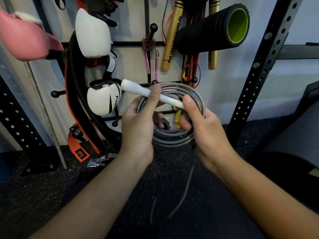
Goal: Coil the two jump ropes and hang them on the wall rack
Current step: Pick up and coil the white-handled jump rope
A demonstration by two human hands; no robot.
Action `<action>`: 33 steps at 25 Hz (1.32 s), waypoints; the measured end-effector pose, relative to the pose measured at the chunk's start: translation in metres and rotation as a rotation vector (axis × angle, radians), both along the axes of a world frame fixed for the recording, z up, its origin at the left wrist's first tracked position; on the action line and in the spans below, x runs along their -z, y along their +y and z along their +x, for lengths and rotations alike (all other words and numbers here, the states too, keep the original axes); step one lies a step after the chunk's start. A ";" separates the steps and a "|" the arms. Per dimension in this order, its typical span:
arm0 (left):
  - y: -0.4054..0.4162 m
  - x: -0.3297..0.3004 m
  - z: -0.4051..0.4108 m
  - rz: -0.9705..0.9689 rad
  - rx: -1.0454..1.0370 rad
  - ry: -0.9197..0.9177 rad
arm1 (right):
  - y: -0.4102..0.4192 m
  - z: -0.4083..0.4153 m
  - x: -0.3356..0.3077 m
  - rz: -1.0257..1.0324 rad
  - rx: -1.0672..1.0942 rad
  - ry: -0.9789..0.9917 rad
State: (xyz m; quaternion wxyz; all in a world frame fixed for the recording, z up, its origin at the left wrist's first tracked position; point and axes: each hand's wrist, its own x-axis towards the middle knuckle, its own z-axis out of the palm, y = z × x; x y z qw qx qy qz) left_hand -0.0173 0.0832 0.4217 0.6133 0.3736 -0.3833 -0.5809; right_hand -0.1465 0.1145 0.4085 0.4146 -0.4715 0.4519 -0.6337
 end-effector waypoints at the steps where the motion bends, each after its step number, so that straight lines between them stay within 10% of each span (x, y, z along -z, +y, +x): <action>1: -0.004 -0.002 0.004 -0.033 0.000 -0.027 | -0.002 -0.005 -0.003 -0.002 -0.014 0.035; 6: -0.024 -0.027 0.037 -0.370 -0.114 -0.473 | 0.001 -0.031 -0.025 -0.095 -0.079 0.511; 13: -0.012 -0.028 0.036 -0.464 0.702 -1.298 | 0.003 -0.026 -0.019 -0.082 -0.246 0.953; 24: -0.017 -0.031 0.040 -0.237 0.652 -1.060 | -0.002 -0.023 -0.017 -0.161 0.061 0.731; 33: -0.014 -0.023 0.009 -0.022 0.120 0.315 | -0.009 -0.021 0.004 0.038 -0.339 0.029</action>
